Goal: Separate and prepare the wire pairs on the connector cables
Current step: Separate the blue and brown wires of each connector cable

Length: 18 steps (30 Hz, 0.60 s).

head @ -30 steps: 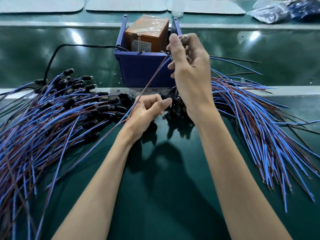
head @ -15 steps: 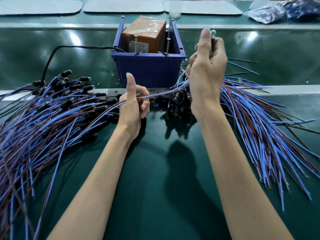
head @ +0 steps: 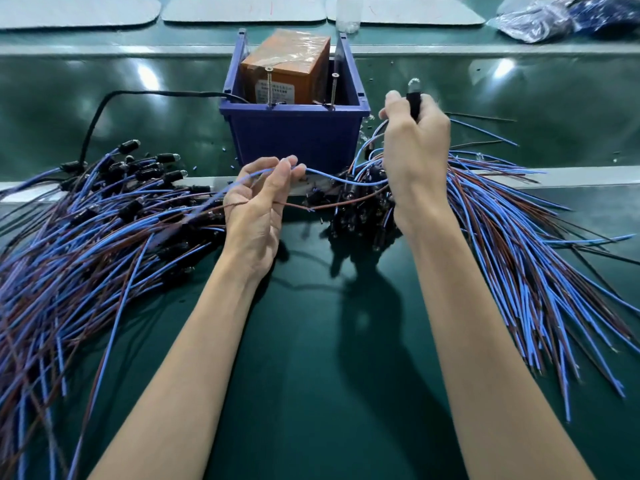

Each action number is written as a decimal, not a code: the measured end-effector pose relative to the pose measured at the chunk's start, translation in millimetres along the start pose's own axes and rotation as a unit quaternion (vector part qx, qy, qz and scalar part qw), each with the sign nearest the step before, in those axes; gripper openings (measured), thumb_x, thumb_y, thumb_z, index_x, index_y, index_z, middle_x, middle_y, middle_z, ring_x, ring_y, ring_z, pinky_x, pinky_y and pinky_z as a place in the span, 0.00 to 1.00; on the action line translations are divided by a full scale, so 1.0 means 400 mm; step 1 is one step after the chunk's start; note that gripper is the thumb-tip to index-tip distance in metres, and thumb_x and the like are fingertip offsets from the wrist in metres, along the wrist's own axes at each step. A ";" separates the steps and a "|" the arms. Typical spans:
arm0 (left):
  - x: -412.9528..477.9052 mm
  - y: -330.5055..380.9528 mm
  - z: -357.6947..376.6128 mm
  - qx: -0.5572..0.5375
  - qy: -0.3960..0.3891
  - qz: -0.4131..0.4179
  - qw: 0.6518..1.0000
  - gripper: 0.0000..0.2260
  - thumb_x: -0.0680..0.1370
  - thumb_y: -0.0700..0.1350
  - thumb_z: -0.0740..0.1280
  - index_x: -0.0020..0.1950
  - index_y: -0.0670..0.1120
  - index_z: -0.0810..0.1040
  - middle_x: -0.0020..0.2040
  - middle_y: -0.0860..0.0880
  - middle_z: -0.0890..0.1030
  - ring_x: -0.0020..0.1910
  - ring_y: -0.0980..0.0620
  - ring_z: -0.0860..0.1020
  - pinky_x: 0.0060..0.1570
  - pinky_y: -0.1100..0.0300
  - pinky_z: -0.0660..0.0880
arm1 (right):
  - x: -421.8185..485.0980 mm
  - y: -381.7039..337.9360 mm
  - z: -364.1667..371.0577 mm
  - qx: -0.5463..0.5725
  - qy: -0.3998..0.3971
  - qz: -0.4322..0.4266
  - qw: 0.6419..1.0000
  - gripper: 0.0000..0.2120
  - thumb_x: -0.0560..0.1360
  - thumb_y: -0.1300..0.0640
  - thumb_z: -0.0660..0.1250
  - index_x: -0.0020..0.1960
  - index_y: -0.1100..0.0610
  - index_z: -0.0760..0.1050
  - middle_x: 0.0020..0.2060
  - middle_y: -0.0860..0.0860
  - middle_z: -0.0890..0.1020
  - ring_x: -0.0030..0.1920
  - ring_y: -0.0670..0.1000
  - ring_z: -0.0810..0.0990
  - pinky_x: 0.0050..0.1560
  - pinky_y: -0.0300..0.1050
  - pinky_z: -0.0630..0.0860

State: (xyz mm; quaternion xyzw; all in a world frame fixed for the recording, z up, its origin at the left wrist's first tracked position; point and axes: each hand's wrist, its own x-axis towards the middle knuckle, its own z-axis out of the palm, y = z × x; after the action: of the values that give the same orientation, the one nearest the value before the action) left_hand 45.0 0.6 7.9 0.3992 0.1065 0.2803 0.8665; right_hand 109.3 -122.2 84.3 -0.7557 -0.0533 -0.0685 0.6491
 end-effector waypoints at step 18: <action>-0.006 -0.031 0.002 0.280 -0.039 0.002 0.959 0.25 0.80 0.60 0.45 0.43 0.49 0.77 0.18 0.52 0.62 0.19 0.55 0.57 0.22 0.63 0.55 | -0.025 0.013 0.035 -0.076 -0.272 -0.047 0.958 0.11 0.80 0.54 0.62 0.42 0.57 0.75 0.29 0.46 0.75 0.25 0.43 0.73 0.28 0.33 0.67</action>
State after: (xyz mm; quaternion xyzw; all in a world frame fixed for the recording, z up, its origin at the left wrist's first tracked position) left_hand 48.4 -7.6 -0.9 0.6368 0.1463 0.2253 0.7228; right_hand 100.8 -109.1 75.4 -0.7898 -0.2576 0.1053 0.5466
